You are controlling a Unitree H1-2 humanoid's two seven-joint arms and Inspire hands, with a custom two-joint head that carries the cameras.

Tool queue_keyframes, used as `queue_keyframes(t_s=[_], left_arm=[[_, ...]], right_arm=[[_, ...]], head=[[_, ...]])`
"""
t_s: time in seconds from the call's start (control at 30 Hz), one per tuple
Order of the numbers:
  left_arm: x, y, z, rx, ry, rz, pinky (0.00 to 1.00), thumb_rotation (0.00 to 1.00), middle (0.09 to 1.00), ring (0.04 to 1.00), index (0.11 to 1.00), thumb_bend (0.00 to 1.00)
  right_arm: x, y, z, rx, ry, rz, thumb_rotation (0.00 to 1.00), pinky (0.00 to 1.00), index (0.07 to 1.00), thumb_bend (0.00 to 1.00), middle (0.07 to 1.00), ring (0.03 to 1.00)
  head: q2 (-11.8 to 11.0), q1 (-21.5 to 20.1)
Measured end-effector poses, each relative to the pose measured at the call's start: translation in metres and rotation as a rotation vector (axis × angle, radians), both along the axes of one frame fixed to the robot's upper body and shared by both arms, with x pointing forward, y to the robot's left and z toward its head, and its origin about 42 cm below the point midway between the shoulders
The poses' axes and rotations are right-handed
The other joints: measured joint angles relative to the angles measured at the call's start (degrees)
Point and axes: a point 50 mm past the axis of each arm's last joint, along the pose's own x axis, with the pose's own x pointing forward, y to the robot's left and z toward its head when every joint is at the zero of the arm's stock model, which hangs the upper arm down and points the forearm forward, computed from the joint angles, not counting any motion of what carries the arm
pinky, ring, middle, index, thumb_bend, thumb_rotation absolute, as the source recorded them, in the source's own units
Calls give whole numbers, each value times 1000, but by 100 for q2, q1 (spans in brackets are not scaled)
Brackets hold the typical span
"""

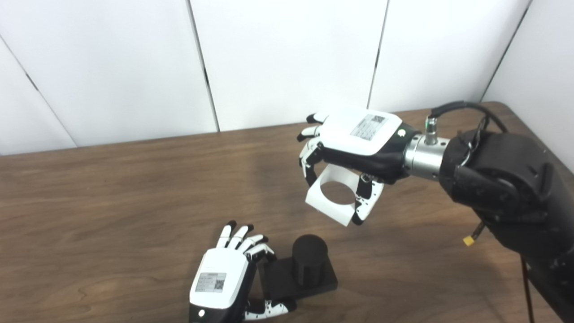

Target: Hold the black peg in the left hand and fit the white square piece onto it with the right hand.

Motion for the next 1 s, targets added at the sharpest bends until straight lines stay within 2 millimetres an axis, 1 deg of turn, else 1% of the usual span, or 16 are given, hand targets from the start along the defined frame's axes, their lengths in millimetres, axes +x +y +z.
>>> queue_keyframes(t_s=[0.1,0.23,0.33,0.47,0.53,0.6,0.63,0.8,1.0], left_arm=[[0,0,0,-1,-1,-1,1000,55,795,906,487,517],[0,0,1,-1,-1,0,1000,56,796,909,487,516],[0,0,1,-1,0,-1,1000,56,797,909,487,517],[0,0,2,2,1,-3,1000,55,795,910,487,517],[0,0,2,2,0,-3,1000,55,794,909,487,518],[0,0,3,3,0,-3,1000,56,794,908,487,517],[0,0,3,4,-1,-4,1000,56,794,906,487,517],[-1,-1,4,16,-7,-4,1000,57,795,909,487,516],[-1,-1,4,13,-6,-2,1000,57,795,913,487,516]], right_arm=[[0,2,3,18,43,1,135,1000,483,524,768,912],[0,4,5,34,57,3,136,988,483,524,763,906],[-4,7,4,32,62,23,134,986,483,524,759,899],[-5,11,0,19,77,45,133,973,483,524,759,897],[-6,11,-1,16,81,48,132,966,483,524,757,895],[-7,11,-6,11,96,51,133,972,483,524,754,893],[-8,12,-11,7,110,52,134,974,483,524,753,893],[-7,13,-37,-30,177,38,134,995,483,524,757,898],[-8,14,-38,-27,167,32,132,1000,484,523,770,910]], head=[[44,-9],[62,0],[149,-17],[150,-18],[185,-26],[193,0],[194,78],[194,79],[202,70]])
